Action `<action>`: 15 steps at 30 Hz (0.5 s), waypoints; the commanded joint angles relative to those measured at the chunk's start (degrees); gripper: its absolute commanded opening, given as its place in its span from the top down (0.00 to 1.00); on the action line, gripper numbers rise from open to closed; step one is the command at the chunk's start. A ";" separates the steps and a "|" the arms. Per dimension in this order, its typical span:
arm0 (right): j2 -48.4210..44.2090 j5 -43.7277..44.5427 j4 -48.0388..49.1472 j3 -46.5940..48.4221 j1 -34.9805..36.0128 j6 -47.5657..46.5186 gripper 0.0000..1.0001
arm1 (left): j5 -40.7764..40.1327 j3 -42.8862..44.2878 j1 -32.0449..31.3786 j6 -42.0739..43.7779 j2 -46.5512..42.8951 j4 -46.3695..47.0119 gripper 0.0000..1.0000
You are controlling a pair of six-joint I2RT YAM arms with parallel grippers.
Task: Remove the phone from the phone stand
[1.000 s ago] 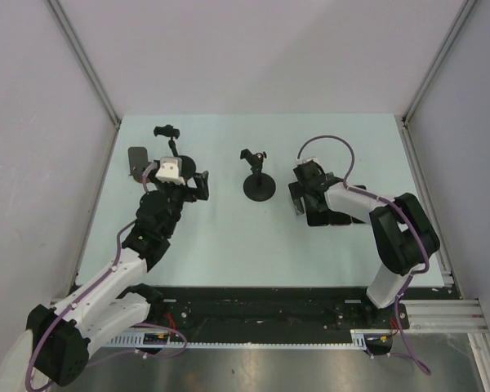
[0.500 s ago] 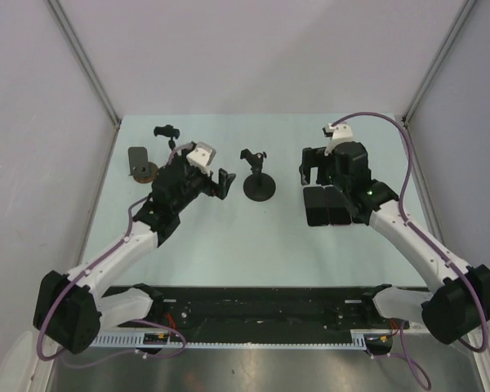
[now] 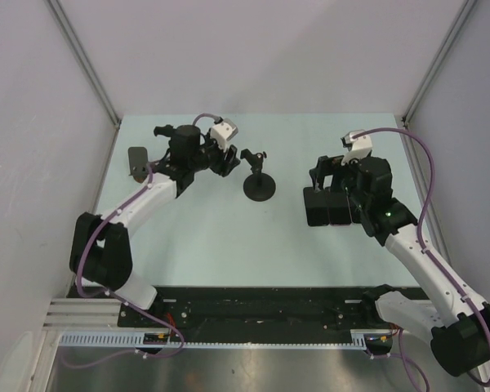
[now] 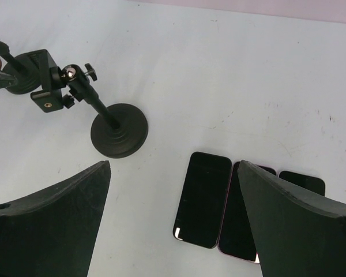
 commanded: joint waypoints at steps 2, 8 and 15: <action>-1.38 -4.34 2.94 -0.69 -2.57 -1.83 0.03 | 9.02 9.17 1.08 6.89 6.45 -6.41 0.43; -1.64 -5.58 4.43 -1.83 -4.59 -0.95 0.03 | 12.01 16.38 1.25 8.57 11.47 -13.44 0.45; -1.29 -6.45 5.13 -2.09 -5.65 -0.78 0.03 | 12.71 20.51 1.25 7.96 14.46 -14.95 0.60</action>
